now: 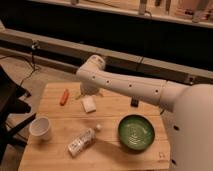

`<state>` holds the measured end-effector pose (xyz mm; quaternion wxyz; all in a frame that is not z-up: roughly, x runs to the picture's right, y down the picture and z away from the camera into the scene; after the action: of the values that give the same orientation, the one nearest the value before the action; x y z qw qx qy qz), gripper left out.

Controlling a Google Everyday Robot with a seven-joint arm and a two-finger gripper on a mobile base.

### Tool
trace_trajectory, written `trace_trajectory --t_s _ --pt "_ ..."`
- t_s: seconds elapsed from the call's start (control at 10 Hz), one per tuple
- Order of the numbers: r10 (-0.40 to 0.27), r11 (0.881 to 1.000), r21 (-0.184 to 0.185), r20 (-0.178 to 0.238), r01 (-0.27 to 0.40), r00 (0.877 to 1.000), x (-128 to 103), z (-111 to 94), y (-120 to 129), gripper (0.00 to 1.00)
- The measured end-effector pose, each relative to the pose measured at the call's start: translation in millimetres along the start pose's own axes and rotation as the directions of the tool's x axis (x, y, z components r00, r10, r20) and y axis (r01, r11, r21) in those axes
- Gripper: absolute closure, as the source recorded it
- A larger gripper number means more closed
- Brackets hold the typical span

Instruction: Place the white sponge in the ceramic bowl

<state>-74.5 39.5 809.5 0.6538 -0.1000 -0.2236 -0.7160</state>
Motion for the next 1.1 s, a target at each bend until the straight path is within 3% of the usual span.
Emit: trace_trajectory --t_s 0.6,1.1 --pt "-0.017 1.0 -0.002 0.075 0.017 0.997 7.6 42.5 1.7 0.2" --pt "-0.002 1.0 0.012 0.112 0.001 0.994 10.4 61.8 6.2 0.2"
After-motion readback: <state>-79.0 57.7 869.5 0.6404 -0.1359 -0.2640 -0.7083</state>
